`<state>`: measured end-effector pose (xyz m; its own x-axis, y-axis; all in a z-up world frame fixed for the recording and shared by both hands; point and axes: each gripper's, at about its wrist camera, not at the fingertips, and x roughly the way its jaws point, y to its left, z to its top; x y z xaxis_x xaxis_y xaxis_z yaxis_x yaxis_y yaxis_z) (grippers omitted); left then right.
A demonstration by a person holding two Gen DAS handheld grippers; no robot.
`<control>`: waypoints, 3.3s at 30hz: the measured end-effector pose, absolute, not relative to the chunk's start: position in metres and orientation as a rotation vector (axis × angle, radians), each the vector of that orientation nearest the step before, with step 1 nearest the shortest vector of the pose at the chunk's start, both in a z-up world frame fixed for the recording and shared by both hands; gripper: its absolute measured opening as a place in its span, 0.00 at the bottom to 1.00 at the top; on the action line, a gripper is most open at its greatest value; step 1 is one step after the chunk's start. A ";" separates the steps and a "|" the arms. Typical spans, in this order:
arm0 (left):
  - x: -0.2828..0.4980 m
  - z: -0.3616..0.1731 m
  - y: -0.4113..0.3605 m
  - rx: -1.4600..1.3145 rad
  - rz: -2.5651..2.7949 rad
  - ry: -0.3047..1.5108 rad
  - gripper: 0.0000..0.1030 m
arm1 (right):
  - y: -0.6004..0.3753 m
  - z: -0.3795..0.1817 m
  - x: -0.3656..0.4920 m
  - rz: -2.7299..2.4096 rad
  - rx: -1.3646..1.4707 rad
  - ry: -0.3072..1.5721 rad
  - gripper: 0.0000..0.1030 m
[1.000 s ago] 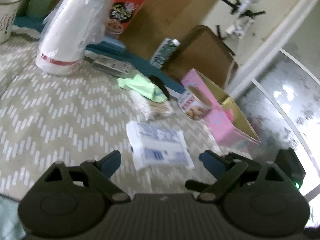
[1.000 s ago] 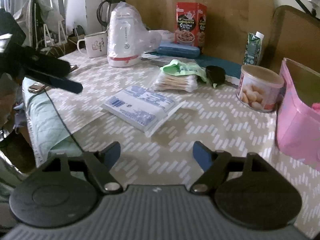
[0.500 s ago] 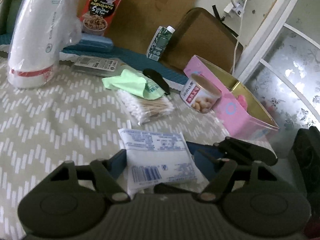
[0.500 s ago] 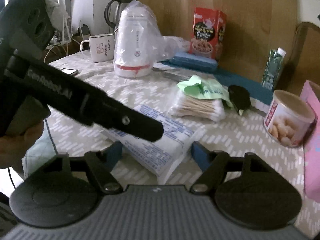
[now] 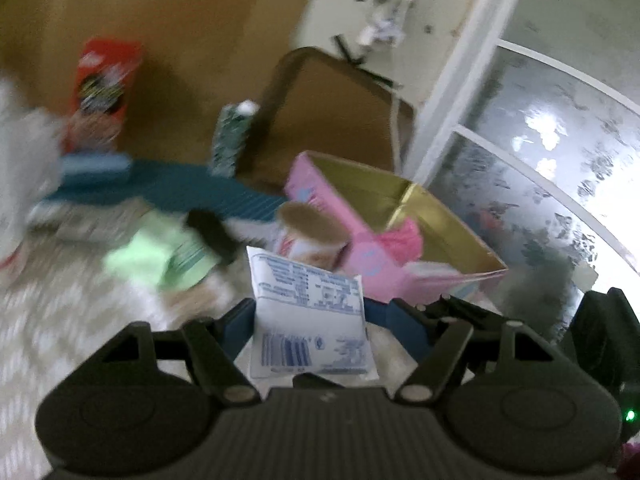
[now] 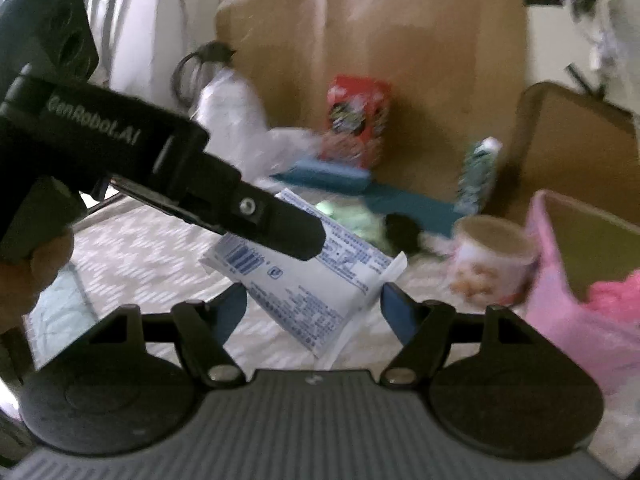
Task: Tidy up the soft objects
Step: 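Carry the flat packet into the pink tin and open the left tool, then move the left tool to the light green cloth and grasp it, then carry the green cloth into the pink tin and open the left tool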
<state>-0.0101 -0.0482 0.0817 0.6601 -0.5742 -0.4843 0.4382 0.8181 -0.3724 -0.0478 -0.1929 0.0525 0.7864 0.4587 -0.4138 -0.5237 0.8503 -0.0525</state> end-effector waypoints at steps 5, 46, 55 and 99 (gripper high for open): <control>0.012 0.102 -0.102 -0.158 -0.662 0.588 0.70 | -0.234 0.069 -0.047 0.415 -0.155 0.321 0.73; -0.001 0.025 0.016 -0.220 -0.214 0.617 0.79 | -0.251 0.068 -0.029 0.348 -0.022 0.326 0.47; 0.003 0.004 0.067 -0.375 -0.192 0.590 0.78 | -0.157 0.042 0.054 0.501 -0.019 0.527 0.47; -0.015 0.011 -0.026 -0.351 -0.516 0.779 0.38 | -0.168 0.013 -0.045 0.570 -0.119 0.588 0.44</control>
